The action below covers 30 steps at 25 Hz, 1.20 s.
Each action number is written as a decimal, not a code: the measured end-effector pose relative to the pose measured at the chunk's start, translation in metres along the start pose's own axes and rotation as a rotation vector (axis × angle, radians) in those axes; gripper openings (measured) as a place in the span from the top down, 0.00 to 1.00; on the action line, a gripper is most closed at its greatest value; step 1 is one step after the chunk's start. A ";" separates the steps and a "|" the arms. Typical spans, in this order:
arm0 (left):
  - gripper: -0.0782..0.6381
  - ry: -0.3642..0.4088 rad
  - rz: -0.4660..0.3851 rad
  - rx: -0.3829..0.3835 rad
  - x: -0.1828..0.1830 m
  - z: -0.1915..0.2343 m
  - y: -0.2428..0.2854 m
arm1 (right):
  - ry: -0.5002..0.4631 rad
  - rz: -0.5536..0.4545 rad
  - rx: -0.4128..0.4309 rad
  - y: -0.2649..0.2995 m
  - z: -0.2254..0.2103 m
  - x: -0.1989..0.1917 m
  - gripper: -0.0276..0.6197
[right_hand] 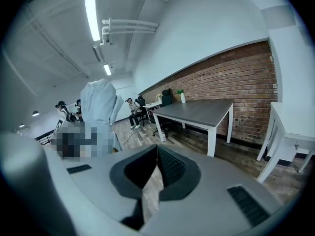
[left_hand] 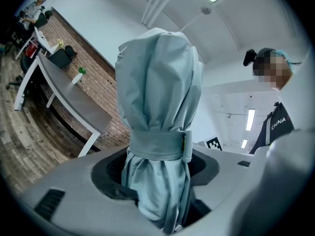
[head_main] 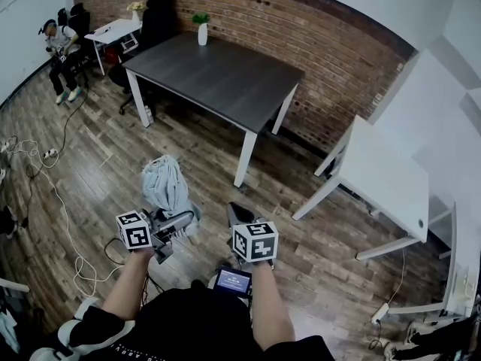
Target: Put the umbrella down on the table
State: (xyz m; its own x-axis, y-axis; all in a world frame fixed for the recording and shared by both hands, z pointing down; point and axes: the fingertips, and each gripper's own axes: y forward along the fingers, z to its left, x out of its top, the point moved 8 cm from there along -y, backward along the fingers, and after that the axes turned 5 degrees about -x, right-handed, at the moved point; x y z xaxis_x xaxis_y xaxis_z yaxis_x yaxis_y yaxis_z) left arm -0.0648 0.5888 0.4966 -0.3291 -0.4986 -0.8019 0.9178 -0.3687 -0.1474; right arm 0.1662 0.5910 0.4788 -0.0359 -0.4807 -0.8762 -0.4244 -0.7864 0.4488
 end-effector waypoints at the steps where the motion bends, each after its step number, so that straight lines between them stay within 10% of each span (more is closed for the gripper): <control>1: 0.52 0.000 0.000 -0.001 -0.001 0.000 0.000 | -0.001 -0.004 0.003 0.000 0.000 0.001 0.94; 30: 0.52 -0.057 0.028 0.019 0.008 0.033 0.063 | -0.017 0.063 0.066 0.039 -0.060 0.016 0.94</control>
State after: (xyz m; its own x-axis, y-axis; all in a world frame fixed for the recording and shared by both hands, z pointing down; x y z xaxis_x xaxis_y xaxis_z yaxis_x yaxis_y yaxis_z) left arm -0.0173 0.5357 0.4996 -0.3158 -0.5529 -0.7711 0.9226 -0.3686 -0.1136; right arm 0.2035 0.5293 0.4933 -0.0793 -0.5216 -0.8495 -0.4799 -0.7270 0.4911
